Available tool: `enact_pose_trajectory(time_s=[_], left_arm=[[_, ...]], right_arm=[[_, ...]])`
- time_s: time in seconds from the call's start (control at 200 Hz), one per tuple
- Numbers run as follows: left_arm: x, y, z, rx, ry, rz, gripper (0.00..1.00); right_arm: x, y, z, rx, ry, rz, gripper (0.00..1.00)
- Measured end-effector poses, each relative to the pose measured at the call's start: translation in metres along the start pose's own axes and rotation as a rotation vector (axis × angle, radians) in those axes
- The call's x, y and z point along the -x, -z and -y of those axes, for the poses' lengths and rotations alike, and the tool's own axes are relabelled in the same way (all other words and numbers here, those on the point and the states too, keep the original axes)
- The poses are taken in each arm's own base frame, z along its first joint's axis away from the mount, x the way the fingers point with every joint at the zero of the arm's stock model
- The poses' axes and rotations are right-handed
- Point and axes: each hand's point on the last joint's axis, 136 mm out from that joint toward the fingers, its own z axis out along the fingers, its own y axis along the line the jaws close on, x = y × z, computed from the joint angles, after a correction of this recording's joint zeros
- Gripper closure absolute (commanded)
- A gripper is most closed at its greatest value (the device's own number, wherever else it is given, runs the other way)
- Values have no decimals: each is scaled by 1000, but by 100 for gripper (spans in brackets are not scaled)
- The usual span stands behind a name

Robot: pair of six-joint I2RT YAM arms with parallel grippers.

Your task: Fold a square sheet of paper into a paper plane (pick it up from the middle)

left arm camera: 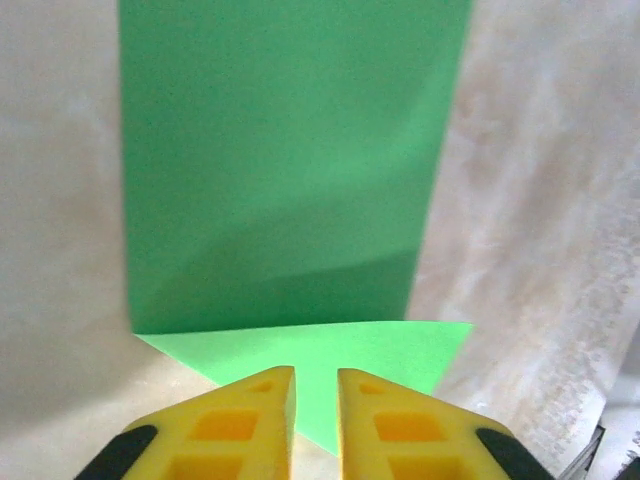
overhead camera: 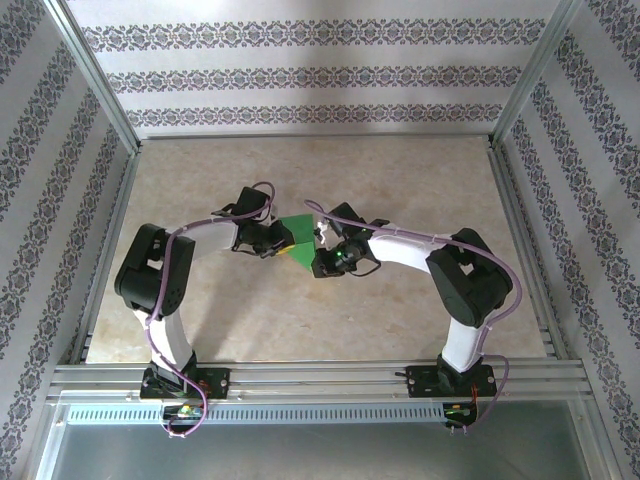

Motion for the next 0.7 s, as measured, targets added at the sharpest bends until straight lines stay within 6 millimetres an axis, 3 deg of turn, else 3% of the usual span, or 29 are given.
enact_pose_trajectory(time_s=[0.14,0.29,0.47,0.7], left_arm=[[9,19,9,4,-24,61,76],[21,32,4,28,-16,115,75],[19,31,-2,27,-1,110,75],[12,25,-9,20,30,93,74]], right_arm=[[10,2,-4,9,4,37,86],[23,5,-7,-3,7,70,86],[39,-1,-7,-18,-1,93,86],[30,-20,14,-76,-42,43,85]])
